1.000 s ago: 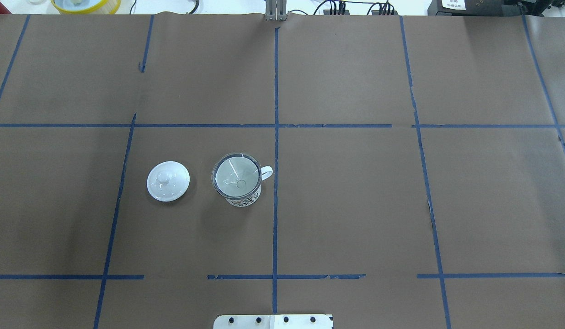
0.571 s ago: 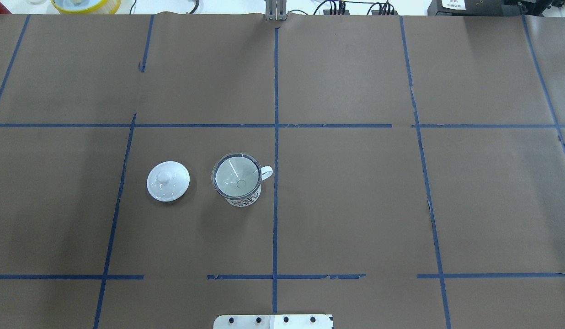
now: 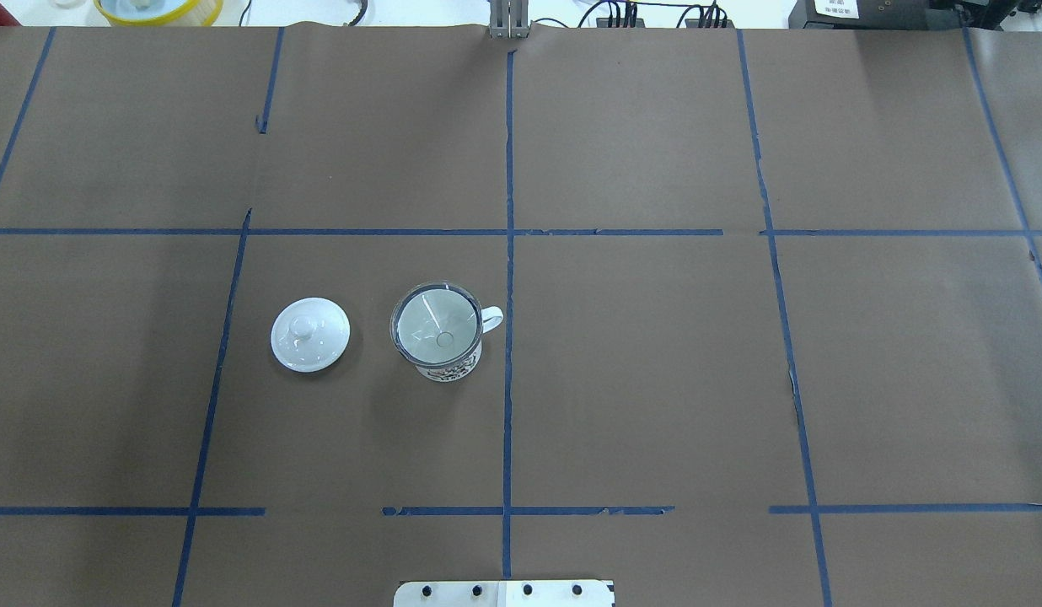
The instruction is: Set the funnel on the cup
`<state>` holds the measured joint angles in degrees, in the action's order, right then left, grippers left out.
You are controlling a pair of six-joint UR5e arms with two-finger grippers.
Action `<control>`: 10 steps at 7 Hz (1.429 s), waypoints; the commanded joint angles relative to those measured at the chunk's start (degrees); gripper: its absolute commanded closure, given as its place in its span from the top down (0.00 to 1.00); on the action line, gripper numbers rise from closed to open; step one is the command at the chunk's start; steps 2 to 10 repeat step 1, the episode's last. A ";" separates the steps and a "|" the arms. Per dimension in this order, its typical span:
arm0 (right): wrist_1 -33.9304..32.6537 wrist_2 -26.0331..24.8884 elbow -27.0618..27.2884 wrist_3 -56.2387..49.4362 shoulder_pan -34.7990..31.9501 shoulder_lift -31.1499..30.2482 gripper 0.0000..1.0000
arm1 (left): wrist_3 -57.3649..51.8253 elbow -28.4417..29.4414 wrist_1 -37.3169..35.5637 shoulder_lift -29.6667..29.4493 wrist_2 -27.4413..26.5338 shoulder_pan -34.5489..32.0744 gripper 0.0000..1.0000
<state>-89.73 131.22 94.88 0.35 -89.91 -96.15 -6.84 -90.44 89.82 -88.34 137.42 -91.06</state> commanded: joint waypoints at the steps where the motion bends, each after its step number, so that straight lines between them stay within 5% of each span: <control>1: 0.00 0.00 0.04 0.00 0.00 0.00 1.00 | 0.08 -0.09 0.00 0.01 -0.05 -0.09 1.00; 10: 0.00 0.00 0.04 0.00 0.00 0.00 1.00 | 0.08 -0.09 0.00 0.01 -0.05 -0.09 1.00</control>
